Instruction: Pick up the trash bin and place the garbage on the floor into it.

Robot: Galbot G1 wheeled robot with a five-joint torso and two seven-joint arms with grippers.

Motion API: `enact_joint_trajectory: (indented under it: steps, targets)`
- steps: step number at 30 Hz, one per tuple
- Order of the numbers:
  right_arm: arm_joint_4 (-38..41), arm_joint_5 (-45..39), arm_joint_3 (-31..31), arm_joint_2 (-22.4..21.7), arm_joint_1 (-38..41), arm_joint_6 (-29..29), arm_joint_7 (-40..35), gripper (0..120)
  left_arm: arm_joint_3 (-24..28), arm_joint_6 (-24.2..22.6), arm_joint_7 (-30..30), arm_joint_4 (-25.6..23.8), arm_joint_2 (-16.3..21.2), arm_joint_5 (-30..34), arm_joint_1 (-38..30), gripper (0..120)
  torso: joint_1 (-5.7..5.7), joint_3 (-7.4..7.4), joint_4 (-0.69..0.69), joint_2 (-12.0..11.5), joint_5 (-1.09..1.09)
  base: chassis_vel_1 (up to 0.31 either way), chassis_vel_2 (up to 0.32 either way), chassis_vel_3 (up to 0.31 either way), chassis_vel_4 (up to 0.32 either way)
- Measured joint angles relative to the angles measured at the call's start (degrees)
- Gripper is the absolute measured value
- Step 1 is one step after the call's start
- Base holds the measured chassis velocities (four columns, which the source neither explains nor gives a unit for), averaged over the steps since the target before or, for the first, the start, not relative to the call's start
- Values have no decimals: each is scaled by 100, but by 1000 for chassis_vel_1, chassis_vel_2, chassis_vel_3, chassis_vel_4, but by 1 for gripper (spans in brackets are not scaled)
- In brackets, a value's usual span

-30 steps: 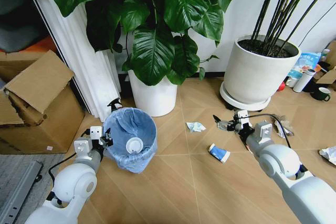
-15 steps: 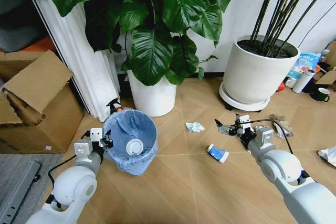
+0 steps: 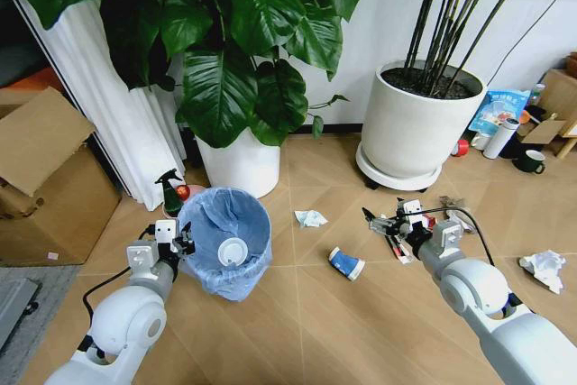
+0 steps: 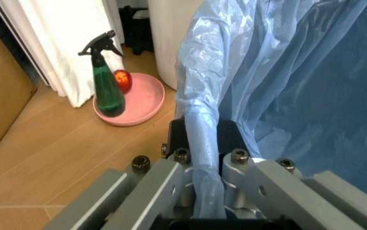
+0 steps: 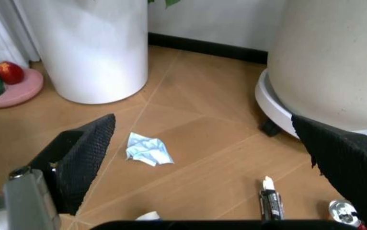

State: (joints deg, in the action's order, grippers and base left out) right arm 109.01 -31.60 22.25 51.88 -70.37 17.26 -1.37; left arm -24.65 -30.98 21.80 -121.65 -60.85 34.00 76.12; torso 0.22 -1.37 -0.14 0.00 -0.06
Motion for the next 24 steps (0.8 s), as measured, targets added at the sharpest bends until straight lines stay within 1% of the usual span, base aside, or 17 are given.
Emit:
enact_joint_trajectory:
  steps: [8, 11, 18, 22, 24]
  targets:
    - [-56, 27, -68, 38, 11, -90, 59, 100, -37, 20, -16, -55, 16, -3, 51, 0, 0, 0, 2, 0, 2, 0, 0, 0, 0]
    - [-55, 46, -95, 51, 2, -92, 59, 100, -48, 33, -25, -81, 18, -22, 91, 0, -1, 0, 1, 0, 2, -70, 57, 67, -60]
    - [-17, 92, -100, 71, -94, -92, 52, 100, -51, 50, -35, -128, 10, -58, 167, 0, 0, 0, 1, 0, 1, -149, 131, 168, -138]
    - [6, 167, -106, 90, -200, -86, 42, 100, -63, 59, -41, -154, 8, -76, 205, 0, 1, -1, 0, -1, 1, -198, 217, 216, -200]
    - [-114, 192, -116, 85, -250, -111, 157, 100, -72, 59, -41, -192, 8, -77, 218, 0, 2, -2, 2, -1, 3, -197, 218, 185, -197]
